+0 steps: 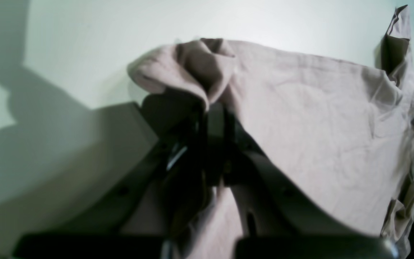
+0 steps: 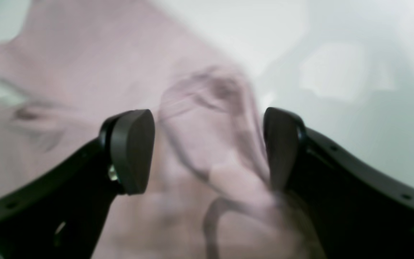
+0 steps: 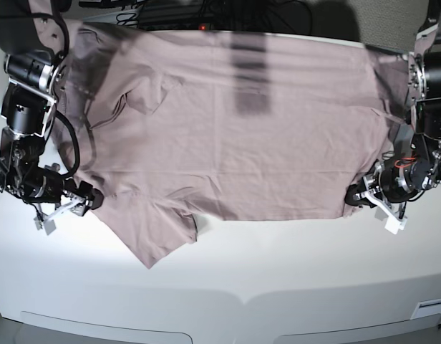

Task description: Fold the T-shirt properly

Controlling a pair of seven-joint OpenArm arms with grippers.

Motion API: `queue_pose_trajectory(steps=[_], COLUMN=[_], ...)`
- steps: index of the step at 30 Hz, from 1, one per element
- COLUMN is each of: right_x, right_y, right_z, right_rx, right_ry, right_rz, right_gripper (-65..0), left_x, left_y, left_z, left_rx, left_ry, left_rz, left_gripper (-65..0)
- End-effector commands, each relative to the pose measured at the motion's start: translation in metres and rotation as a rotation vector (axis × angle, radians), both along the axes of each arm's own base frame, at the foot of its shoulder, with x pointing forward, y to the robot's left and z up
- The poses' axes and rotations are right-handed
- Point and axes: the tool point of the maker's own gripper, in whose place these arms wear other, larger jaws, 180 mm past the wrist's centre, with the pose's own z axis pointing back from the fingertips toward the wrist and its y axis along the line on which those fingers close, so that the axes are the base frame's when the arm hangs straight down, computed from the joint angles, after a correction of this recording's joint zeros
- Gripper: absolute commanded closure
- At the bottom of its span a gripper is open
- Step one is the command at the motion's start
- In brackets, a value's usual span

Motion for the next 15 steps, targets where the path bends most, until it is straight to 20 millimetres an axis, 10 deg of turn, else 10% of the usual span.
queue_pose_trajectory(steps=[1, 10, 15], right_x=[0.006, -0.004, -0.002], right_y=[0.000, 0.019, 0.015], right_z=[0.012, 0.011, 0.015], right_rx=[0.006, 0.062, 0.057], right_ry=[-0.005, 0.058, 0.046], right_rz=[0.024, 0.091, 0.084], right_gripper=[-47.0, -35.8, -1.8], left_x=[0.008, 0.007, 0.008], left_y=[0.007, 0.007, 0.007], left_z=[0.009, 0.008, 0.009], left_rx=[0.022, 0.023, 0.022], left_ry=[-0.013, -0.012, -0.015], left_rz=[-0.003, -0.003, -0.001], left_gripper=[0.0, 0.0, 0.0])
